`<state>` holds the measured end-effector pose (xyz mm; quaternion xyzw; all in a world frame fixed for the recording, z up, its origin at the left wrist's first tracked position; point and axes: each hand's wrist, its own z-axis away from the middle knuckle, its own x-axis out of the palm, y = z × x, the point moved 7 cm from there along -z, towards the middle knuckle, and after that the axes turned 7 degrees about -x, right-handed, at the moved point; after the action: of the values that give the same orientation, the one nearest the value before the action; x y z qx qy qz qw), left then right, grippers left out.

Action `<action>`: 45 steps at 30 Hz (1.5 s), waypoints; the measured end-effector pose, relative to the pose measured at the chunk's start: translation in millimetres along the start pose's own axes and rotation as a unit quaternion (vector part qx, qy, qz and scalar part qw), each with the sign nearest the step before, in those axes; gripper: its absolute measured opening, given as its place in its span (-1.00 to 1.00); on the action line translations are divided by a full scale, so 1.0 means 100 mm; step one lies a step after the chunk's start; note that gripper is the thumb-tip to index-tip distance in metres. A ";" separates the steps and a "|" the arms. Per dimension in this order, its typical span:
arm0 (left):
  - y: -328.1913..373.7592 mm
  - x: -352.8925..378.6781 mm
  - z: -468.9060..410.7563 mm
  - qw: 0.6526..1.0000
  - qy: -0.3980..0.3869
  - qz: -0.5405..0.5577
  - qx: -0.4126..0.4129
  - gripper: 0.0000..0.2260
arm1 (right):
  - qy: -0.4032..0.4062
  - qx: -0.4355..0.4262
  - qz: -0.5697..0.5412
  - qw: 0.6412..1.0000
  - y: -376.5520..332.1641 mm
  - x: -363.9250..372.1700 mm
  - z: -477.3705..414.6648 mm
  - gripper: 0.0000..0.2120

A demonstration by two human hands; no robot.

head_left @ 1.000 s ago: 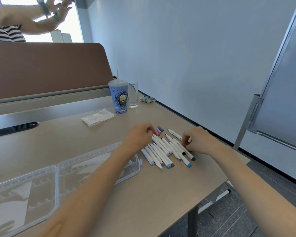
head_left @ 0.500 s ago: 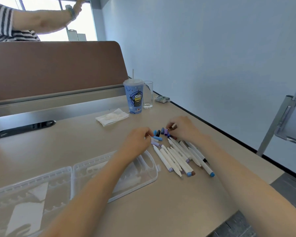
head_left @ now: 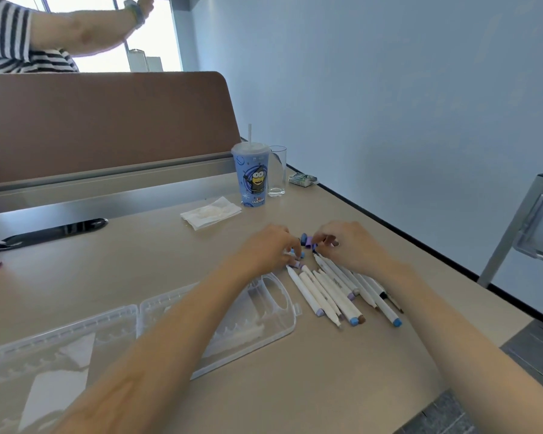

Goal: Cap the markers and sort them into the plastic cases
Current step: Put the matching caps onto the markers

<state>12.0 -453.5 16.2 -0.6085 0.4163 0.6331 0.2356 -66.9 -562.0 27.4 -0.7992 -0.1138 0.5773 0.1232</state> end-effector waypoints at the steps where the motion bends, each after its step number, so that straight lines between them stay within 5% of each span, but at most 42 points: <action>1: 0.03 -0.01 -0.03 1.000 -0.004 -0.023 0.012 -0.83 | 0.004 0.005 -0.002 1.000 0.01 0.00 0.04 -0.86; 10: 0.00 0.04 -0.12 0.997 -0.028 -0.077 0.011 -0.79 | -0.003 0.062 -0.076 0.995 0.03 0.04 0.26 -0.93; 13: -0.09 -0.06 -0.03 0.996 0.016 0.084 -0.024 -0.83 | -0.041 0.072 -0.077 0.994 -0.04 0.04 0.25 -0.92; 17: -0.18 -0.11 0.31 0.936 0.051 0.339 -0.084 -0.85 | -0.040 0.068 -0.120 0.990 -0.17 0.03 0.24 -0.90; 21: -0.21 -0.04 0.60 0.883 0.055 0.452 -0.113 -0.78 | -0.069 0.053 -0.100 0.991 -0.26 0.17 0.23 -0.94; 31: -0.26 -0.01 0.78 0.878 0.046 0.461 -0.122 -0.83 | -0.006 0.074 -0.098 0.992 -0.34 0.20 0.31 -0.76; 36: -0.26 0.01 0.82 0.913 0.103 0.384 -0.088 -0.88 | -0.071 0.082 -0.057 0.993 -0.33 0.28 0.33 -0.83; 42: -0.33 0.04 0.85 0.917 0.113 0.372 -0.084 -0.86 | -0.076 0.074 0.044 0.993 -0.46 0.34 0.25 -0.80; 45: -0.42 0.03 0.83 0.907 0.109 0.395 -0.096 -0.89 | -0.011 0.135 -0.104 0.985 -0.37 0.26 0.27 -0.82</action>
<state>-2.3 -364.1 -3.5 -0.4794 0.5829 0.6408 -0.1403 -86.4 -516.7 8.5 -0.7526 -0.1186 0.5801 0.2881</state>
